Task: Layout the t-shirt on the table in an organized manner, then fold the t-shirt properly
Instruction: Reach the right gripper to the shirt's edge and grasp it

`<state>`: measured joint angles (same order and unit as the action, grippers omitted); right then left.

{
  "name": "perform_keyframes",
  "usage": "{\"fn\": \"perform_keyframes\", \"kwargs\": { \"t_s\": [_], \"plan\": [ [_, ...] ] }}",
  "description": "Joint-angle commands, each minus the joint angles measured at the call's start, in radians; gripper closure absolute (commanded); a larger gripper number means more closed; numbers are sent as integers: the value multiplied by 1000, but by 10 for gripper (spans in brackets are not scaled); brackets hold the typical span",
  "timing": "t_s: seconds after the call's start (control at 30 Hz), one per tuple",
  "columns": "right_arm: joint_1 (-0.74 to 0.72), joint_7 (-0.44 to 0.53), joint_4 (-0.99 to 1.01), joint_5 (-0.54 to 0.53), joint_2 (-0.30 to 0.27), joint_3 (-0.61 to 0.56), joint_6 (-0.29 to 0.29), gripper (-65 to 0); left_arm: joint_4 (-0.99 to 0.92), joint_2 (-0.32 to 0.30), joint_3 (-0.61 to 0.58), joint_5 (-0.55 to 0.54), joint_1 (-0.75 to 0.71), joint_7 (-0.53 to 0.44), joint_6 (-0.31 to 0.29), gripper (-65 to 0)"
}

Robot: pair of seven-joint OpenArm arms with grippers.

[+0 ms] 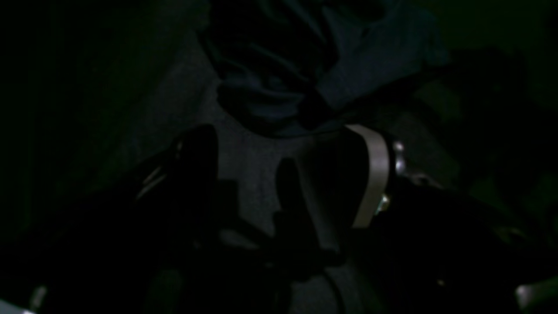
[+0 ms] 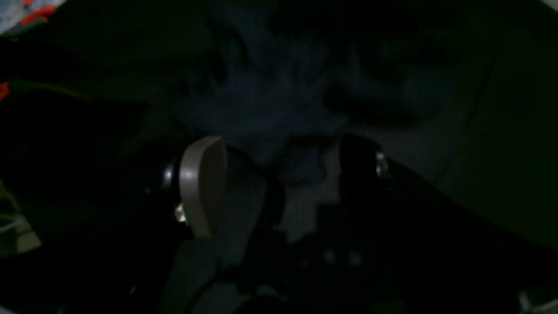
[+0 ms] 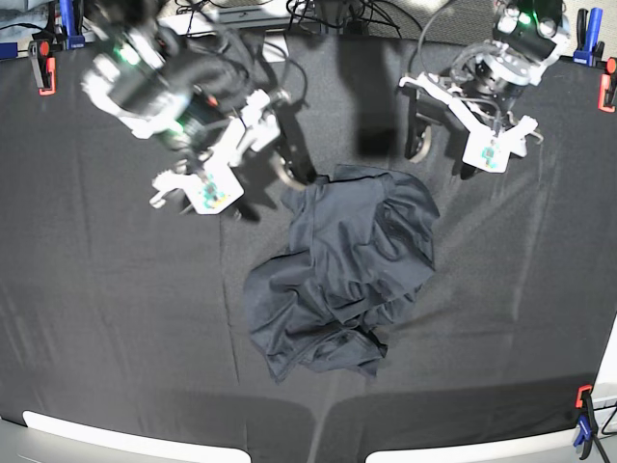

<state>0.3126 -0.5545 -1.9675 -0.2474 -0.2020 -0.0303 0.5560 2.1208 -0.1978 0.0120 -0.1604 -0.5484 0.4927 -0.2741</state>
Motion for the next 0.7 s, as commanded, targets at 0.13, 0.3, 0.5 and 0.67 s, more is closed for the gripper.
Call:
{"fn": "perform_keyframes", "kwargs": {
  "t_s": [0.13, 0.3, 0.5, 0.67],
  "plan": [
    [-114, 35, 143, 48, -6, -8, 27, -392, 20, -3, 0, -5, 0, -89, -3, -406],
    [-146, 34, 168, 69, -6, -64, 102, -392, 19, -3, 0, 117, 6, -105, -2, -406],
    [-146, 16, 168, 149, -6, -189, 95, -392, 19, -3, 0, 223, 6, -97, 93, -406],
    [-147, 35, 168, 240, -5, -262, -78, -388, 19, -3, 0, 220, 5, -97, 99, -406]
  ]
}}
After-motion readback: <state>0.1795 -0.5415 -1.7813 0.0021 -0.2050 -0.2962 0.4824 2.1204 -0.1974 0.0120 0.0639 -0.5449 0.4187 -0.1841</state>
